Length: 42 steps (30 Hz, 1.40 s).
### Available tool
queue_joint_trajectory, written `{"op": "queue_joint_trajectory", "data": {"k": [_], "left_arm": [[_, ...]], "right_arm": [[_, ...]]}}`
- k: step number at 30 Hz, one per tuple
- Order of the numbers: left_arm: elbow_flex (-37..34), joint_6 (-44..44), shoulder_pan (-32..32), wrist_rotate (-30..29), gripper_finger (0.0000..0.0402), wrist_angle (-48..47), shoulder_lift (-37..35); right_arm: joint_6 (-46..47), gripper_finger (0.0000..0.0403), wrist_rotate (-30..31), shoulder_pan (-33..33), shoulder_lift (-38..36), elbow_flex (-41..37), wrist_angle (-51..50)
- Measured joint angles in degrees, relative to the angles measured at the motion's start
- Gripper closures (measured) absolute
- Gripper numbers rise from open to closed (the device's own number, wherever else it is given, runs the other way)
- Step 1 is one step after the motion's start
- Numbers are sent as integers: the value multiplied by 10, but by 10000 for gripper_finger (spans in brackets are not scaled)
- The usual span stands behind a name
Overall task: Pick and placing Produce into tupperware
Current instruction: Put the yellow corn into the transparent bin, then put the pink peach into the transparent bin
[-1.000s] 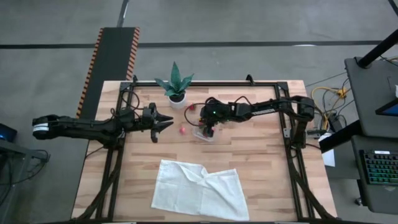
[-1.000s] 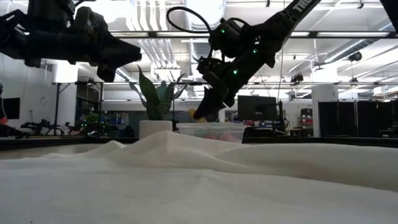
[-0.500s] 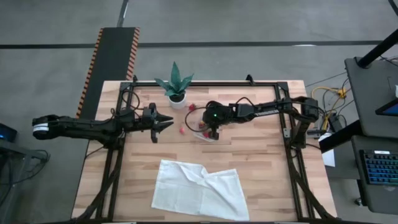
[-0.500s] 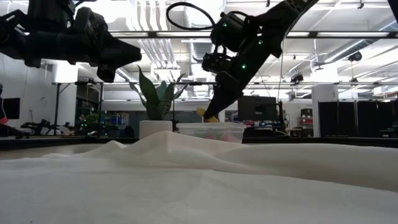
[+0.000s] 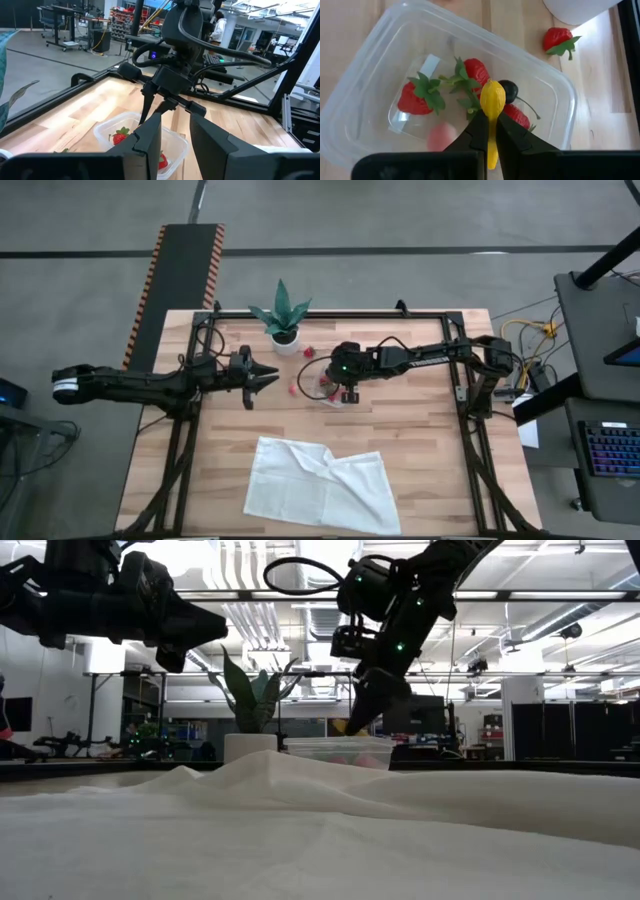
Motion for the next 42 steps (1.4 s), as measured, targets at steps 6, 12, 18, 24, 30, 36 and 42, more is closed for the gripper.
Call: {"op": "queue_joint_trajectory", "data": {"k": [6, 12, 18, 24, 30, 36, 42], "left_arm": [[0, 0, 0, 0, 313, 0, 0], [0, 0, 0, 0, 313, 0, 0], [0, 0, 0, 0, 313, 0, 0], [0, 0, 0, 0, 313, 0, 0], [0, 0, 0, 0, 313, 0, 0], [0, 0, 0, 1, 313, 0, 0], [0, 0, 0, 9, 313, 0, 0]], "right_arm": [[10, 372, -2, 0, 0, 4, 4], [26, 323, -2, 0, 0, 9, 3], [30, 296, -1, 0, 0, 10, 3], [30, 289, -1, 0, 0, 15, 3], [18, 297, 1, 0, 0, 48, 6], [-7, 306, -14, -12, 0, 78, 43], [-4, 309, -123, -65, 5, 104, 58]]}}
